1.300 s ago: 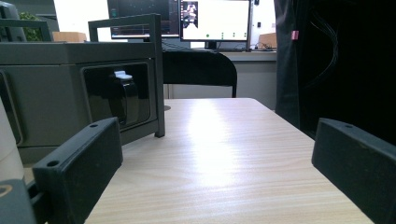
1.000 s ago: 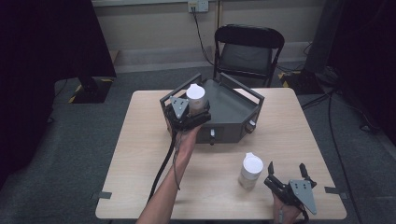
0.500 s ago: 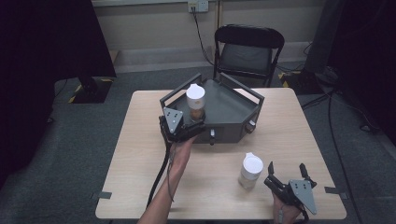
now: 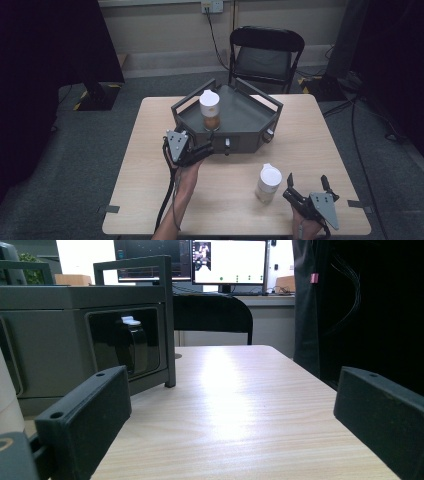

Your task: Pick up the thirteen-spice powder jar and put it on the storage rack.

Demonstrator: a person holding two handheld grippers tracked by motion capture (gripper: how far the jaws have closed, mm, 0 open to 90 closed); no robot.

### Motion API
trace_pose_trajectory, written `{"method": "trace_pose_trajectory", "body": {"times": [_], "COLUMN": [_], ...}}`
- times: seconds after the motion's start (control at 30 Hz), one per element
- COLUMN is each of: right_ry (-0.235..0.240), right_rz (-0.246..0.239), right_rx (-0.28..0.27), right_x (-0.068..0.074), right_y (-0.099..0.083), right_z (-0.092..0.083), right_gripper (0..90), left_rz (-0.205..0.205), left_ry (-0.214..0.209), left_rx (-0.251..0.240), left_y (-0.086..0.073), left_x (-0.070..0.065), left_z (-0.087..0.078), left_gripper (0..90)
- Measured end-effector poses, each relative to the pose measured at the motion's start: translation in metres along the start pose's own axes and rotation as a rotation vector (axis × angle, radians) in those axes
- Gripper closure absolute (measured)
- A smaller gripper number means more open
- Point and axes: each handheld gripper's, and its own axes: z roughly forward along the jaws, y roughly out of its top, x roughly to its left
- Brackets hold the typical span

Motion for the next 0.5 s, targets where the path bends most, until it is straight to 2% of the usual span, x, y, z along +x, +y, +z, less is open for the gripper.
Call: {"method": "trace_pose_trajectory", "body": {"times": [0.13, 0.23, 0.5], "right_ry": [0.000, -0.001, -0.001], "right_rz": [0.000, 0.000, -0.001], "right_rx": [0.000, 0.000, -0.001], "right_x": [0.000, 0.000, 0.000], "right_y": [0.000, 0.000, 0.000], "right_z": [0.000, 0.000, 0.000], "right_gripper": [0.6, 0.6, 0.6], "left_rz": [0.011, 0.020, 0.042], "left_ry": [-0.023, -0.021, 0.016], "left_rx": [-0.014, -0.011, -0.058], "left_y": [-0.009, -0.013, -0.032], "left_x": [0.005, 0.008, 0.012], "left_z": [-0.008, -0.015, -0.042], "left_gripper": [0.0, 0.0, 0.0]}}
